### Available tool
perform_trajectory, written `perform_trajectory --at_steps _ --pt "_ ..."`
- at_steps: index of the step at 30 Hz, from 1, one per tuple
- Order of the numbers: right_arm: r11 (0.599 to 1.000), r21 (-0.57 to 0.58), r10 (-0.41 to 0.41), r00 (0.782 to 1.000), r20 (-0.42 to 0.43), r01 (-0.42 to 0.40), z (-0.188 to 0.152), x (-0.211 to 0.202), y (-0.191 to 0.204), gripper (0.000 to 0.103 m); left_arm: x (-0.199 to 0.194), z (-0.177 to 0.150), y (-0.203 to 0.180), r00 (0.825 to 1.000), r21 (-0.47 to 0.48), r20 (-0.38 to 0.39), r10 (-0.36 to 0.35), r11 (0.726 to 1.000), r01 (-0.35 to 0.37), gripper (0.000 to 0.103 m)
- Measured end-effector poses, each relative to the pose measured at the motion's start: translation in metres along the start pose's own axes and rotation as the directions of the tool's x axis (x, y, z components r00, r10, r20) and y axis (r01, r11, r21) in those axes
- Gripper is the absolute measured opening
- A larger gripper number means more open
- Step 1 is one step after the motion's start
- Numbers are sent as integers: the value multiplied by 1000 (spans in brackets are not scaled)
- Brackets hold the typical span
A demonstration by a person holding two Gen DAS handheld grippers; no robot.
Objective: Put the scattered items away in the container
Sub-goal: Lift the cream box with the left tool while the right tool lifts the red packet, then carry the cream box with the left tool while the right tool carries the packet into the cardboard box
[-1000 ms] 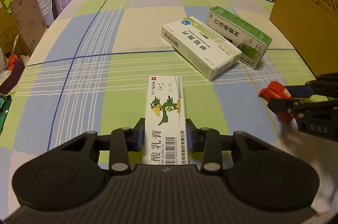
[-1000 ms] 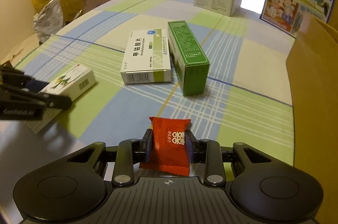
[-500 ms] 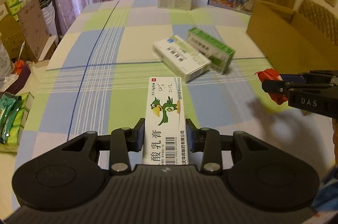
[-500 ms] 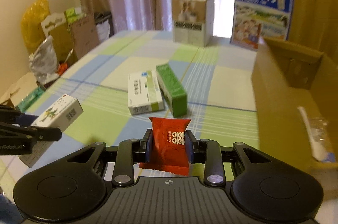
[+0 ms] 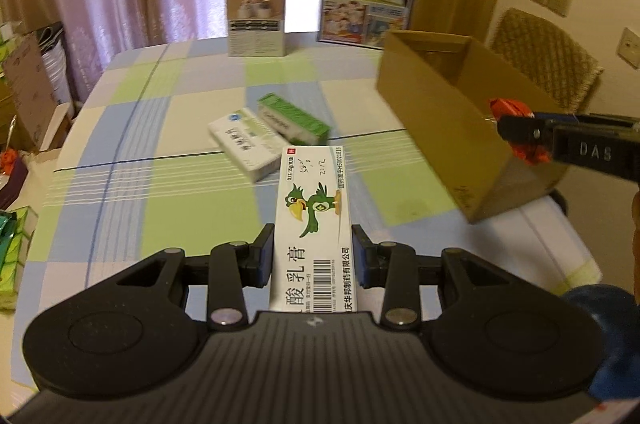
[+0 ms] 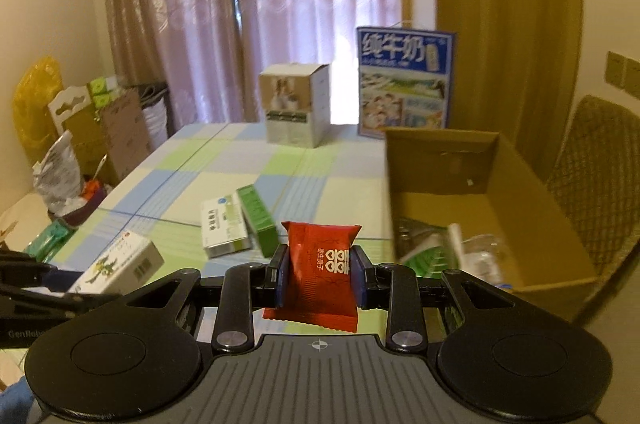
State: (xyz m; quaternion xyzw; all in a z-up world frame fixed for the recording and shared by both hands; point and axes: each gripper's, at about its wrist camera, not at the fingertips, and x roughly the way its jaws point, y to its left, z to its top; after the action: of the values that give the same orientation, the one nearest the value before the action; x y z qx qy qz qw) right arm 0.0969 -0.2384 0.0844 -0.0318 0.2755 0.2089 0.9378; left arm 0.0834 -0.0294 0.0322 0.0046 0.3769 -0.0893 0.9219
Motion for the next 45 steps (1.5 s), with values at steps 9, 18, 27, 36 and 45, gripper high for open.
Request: perform_trajectory --at_steps 9,18,27,36,45 --pt "999 35 -43 999 21 42 -6 -33 -28 28 -13 2 -41 999 51 1 -36 998 35 33" --pt "995 61 -75 997 18 74 -13 -46 -50 28 -14 6 -65 999 92 1 -54 994 54 33" --pt "992 79 -96 995 8 95 -16 -48 -69 28 -5 10 -81 998 123 -15 -65 990 66 33" --pt "988 105 -117 993 -3 116 -20 -45 -89 28 8 16 -94 996 125 -30 -79 989 82 33" --pt "980 131 -151 989 0 150 -8 -37 -121 28 30 43 -120 989 123 -23 -146 981 148 33"
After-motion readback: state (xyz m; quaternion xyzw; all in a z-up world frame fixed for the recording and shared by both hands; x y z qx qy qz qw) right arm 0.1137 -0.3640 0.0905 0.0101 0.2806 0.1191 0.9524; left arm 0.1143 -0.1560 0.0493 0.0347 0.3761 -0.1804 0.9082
